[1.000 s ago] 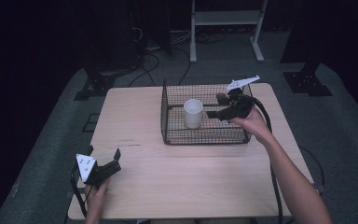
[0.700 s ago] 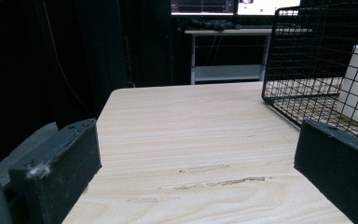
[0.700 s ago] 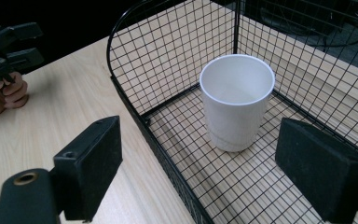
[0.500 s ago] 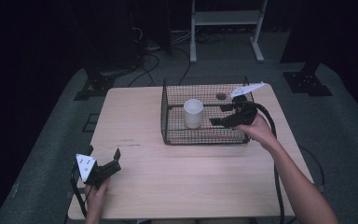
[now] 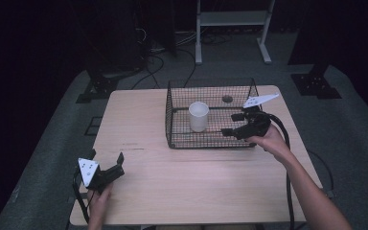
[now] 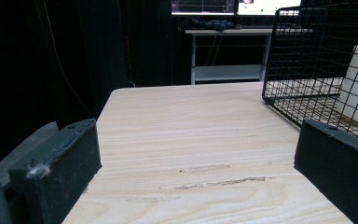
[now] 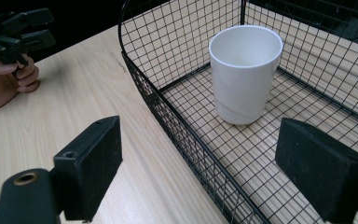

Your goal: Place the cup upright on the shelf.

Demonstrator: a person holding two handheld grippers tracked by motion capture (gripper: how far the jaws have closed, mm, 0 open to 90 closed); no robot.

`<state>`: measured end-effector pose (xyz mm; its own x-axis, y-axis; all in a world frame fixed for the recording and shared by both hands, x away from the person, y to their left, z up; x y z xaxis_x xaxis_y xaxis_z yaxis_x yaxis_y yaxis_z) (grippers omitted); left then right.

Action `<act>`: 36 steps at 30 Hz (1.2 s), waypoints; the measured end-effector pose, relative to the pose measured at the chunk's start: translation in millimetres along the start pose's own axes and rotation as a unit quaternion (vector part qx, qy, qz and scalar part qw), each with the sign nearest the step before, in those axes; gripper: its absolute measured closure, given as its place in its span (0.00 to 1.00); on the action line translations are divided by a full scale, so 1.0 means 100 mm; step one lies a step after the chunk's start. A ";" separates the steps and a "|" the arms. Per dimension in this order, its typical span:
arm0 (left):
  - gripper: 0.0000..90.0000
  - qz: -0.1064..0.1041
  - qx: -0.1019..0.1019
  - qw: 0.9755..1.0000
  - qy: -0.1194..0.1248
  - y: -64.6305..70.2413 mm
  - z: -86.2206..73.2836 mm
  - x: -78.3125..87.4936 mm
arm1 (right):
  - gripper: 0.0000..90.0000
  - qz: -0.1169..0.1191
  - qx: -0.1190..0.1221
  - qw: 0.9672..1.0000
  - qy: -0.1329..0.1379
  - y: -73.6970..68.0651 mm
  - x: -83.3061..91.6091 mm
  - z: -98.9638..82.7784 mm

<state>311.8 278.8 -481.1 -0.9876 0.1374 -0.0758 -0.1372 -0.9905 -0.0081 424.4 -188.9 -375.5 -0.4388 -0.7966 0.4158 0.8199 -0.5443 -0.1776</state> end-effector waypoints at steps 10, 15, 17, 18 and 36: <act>0.00 0.000 0.000 1.000 -0.001 0.00 0.00 0.00 | 0.15 -0.001 -0.001 1.000 0.006 -0.01 0.09 -0.16; 0.00 0.000 0.000 1.000 -0.001 0.00 0.00 0.00 | 0.15 -0.003 -0.003 1.000 0.007 -0.02 0.12 -0.24; 0.00 0.001 0.000 1.000 0.000 0.00 0.00 0.00 | 0.15 -0.003 -0.004 1.000 0.007 -0.02 0.13 -0.27; 0.00 0.000 0.000 1.000 0.000 0.00 0.00 0.00 | 0.15 -0.003 -0.005 1.000 0.007 -0.03 0.14 -0.29; 0.00 0.001 -0.001 1.000 -0.001 0.00 0.00 0.00 | 0.15 -0.004 -0.006 1.000 0.012 -0.13 0.25 -0.53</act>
<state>311.5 278.5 -481.1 -0.9879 0.1363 -0.0745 -0.1359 -0.9907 -0.0102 383.6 -216.2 -409.8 -0.4536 -0.7983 0.3962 0.8124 -0.5531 -0.1846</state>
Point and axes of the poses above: each handheld gripper's, and its own axes: x roughly backward along the jaws, z roughly out of its top, y roughly to its right, the point moved 3 cm from there along -x, roughly forward along the jaws, and after that the axes turned 10 degrees about y, right-handed, at the moved point
